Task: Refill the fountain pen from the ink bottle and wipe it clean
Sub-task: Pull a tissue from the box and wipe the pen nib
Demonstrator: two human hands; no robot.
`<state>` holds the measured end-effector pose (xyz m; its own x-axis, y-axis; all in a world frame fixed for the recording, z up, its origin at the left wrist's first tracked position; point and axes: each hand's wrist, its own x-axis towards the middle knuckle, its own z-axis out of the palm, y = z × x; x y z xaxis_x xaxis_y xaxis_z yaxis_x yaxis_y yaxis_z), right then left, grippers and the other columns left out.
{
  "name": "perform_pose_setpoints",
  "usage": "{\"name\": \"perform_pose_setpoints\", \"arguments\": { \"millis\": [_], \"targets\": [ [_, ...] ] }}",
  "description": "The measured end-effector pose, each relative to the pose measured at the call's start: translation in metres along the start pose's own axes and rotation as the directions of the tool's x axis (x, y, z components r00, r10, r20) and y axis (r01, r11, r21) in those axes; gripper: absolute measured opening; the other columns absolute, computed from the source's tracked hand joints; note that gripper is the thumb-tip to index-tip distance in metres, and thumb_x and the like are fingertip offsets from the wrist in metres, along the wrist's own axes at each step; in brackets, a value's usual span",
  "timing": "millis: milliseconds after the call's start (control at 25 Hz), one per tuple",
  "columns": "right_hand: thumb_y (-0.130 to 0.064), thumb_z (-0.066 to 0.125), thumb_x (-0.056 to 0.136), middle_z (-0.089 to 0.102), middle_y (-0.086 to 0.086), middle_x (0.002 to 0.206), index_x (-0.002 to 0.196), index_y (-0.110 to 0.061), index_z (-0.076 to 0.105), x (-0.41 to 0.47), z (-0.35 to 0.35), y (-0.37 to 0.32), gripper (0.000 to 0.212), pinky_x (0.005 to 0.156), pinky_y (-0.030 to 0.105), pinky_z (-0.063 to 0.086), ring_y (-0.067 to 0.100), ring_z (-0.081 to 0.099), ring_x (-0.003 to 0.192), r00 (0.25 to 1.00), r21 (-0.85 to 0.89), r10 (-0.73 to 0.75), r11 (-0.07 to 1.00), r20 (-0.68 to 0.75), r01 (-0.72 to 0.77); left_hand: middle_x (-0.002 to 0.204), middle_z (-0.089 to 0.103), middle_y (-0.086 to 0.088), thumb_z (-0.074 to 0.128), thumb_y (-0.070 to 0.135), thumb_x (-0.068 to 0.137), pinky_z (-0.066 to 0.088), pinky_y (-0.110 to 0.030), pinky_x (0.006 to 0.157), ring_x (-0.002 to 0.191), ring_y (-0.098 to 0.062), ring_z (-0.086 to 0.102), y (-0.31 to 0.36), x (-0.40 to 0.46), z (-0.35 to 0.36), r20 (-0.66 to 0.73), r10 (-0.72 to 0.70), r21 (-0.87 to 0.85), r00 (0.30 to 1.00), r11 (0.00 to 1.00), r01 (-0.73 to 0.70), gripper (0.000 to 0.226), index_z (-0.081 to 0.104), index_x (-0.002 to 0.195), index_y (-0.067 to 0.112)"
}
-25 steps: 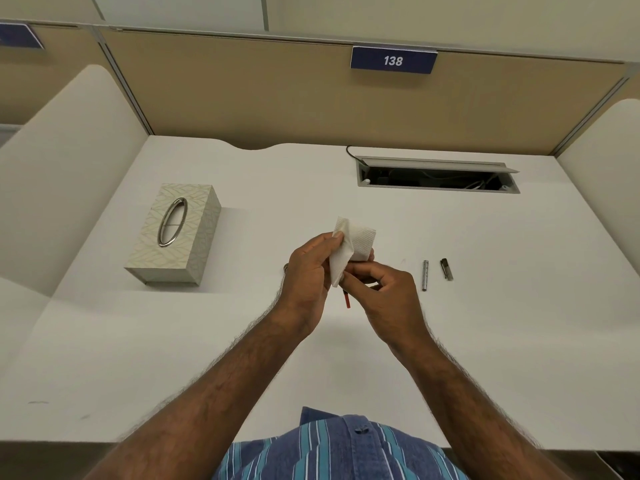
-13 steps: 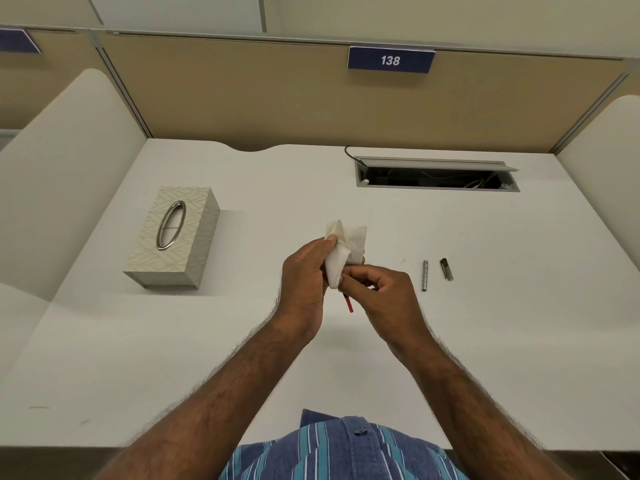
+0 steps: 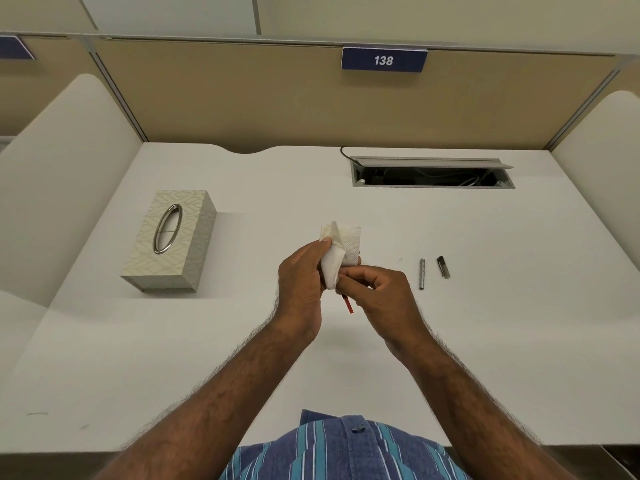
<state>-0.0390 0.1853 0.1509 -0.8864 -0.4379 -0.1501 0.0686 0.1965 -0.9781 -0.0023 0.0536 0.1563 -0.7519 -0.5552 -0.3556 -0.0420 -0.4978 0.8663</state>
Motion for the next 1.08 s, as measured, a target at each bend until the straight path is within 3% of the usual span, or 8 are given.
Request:
{"name": "perform_pose_setpoints", "arguments": {
  "millis": [160, 280, 480, 640, 720, 880, 960, 1080],
  "targets": [
    [-0.027, 0.084, 0.09, 0.084, -0.01, 0.088, 0.095, -0.022, 0.088, 0.0, -0.002, 0.001, 0.008, 0.075, 0.019, 0.052, 0.003, 0.074, 0.084, 1.0, 0.012, 0.021, 1.0, 0.016, -0.021, 0.092, 0.072, -0.019, 0.067, 0.018, 0.097, 0.059, -0.044, 0.082, 0.089, -0.035, 0.071, -0.001, 0.002, 0.0, -0.044, -0.01, -0.005, 0.999, 1.0, 0.01, 0.018, 0.076, 0.084, 0.008],
    [-0.024, 0.084, 0.09, 0.084, -0.004, 0.085, 0.091, -0.022, 0.088, -0.004, -0.005, 0.006, 0.004, 0.071, 0.016, 0.052, 0.005, 0.075, 0.081, 0.998, 0.014, 0.049, 0.999, 0.034, -0.049, 0.115, 0.073, -0.035, 0.071, 0.036, 0.086, 0.056, -0.065, 0.1, 0.112, -0.056, 0.069, 0.002, 0.007, -0.005, -0.033, -0.003, 0.01, 0.999, 1.0, 0.003, 0.04, 0.076, 0.104, 0.001],
    [-0.02, 0.084, 0.09, 0.084, -0.003, 0.085, 0.09, -0.019, 0.087, -0.006, -0.012, 0.01, 0.003, 0.068, 0.012, 0.053, 0.003, 0.075, 0.08, 0.997, 0.061, 0.08, 0.995, 0.006, -0.081, 0.113, 0.078, -0.027, 0.066, 0.031, 0.103, 0.061, -0.057, 0.097, 0.106, -0.048, 0.075, 0.007, 0.015, -0.014, -0.073, 0.052, 0.056, 0.996, 0.997, -0.048, 0.026, 0.079, 0.104, 0.008],
    [-0.019, 0.084, 0.09, 0.082, -0.004, 0.082, 0.087, -0.02, 0.086, -0.002, -0.017, 0.011, 0.004, 0.072, 0.024, 0.052, 0.005, 0.072, 0.078, 0.995, 0.096, 0.1, 0.991, -0.024, -0.097, 0.108, 0.079, -0.024, 0.069, 0.025, 0.104, 0.068, -0.042, 0.076, 0.08, -0.032, 0.081, 0.007, 0.018, -0.018, -0.081, 0.086, 0.125, 0.993, 0.989, -0.075, 0.021, 0.077, 0.097, 0.007],
    [-0.02, 0.084, 0.09, 0.082, -0.002, 0.084, 0.086, -0.021, 0.086, -0.001, -0.018, 0.011, 0.005, 0.073, 0.03, 0.052, 0.008, 0.071, 0.08, 0.995, 0.102, 0.095, 0.991, -0.034, -0.091, 0.107, 0.079, -0.017, 0.07, 0.023, 0.103, 0.068, -0.04, 0.071, 0.075, -0.033, 0.082, 0.006, 0.019, -0.019, -0.074, 0.108, 0.181, 0.991, 0.979, -0.093, 0.014, 0.076, 0.097, 0.013],
    [-0.025, 0.086, 0.085, 0.081, 0.009, 0.087, 0.086, -0.02, 0.085, 0.001, -0.018, 0.01, 0.005, 0.071, 0.037, 0.053, 0.014, 0.066, 0.077, 0.997, 0.106, 0.071, 0.992, -0.042, -0.066, 0.109, 0.082, -0.006, 0.071, 0.03, 0.099, 0.065, -0.051, 0.092, 0.1, -0.032, 0.079, -0.001, 0.024, -0.023, -0.008, 0.059, 0.333, 0.998, 0.941, -0.053, 0.009, 0.078, 0.106, 0.028],
    [-0.03, 0.085, 0.08, 0.079, 0.015, 0.087, 0.086, -0.02, 0.085, 0.003, -0.016, 0.01, 0.012, 0.071, 0.044, 0.057, 0.018, 0.065, 0.076, 0.997, 0.101, 0.064, 0.993, -0.049, -0.059, 0.109, 0.082, -0.009, 0.067, 0.027, 0.103, 0.06, -0.049, 0.093, 0.1, -0.027, 0.074, -0.001, 0.023, -0.022, 0.028, 0.023, 0.372, 0.999, 0.928, -0.031, 0.013, 0.08, 0.104, 0.025],
    [-0.022, 0.087, 0.086, 0.083, 0.002, 0.092, 0.089, -0.02, 0.084, 0.006, -0.015, 0.012, 0.005, 0.076, 0.048, 0.066, 0.023, 0.075, 0.085, 0.996, 0.084, 0.068, 0.995, -0.064, -0.063, 0.117, 0.08, -0.017, 0.059, 0.023, 0.108, 0.058, -0.055, 0.099, 0.098, -0.027, 0.071, -0.001, 0.022, -0.021, 0.094, -0.066, 0.329, 0.993, 0.944, 0.031, 0.023, 0.081, 0.106, 0.016]
  ]
}}
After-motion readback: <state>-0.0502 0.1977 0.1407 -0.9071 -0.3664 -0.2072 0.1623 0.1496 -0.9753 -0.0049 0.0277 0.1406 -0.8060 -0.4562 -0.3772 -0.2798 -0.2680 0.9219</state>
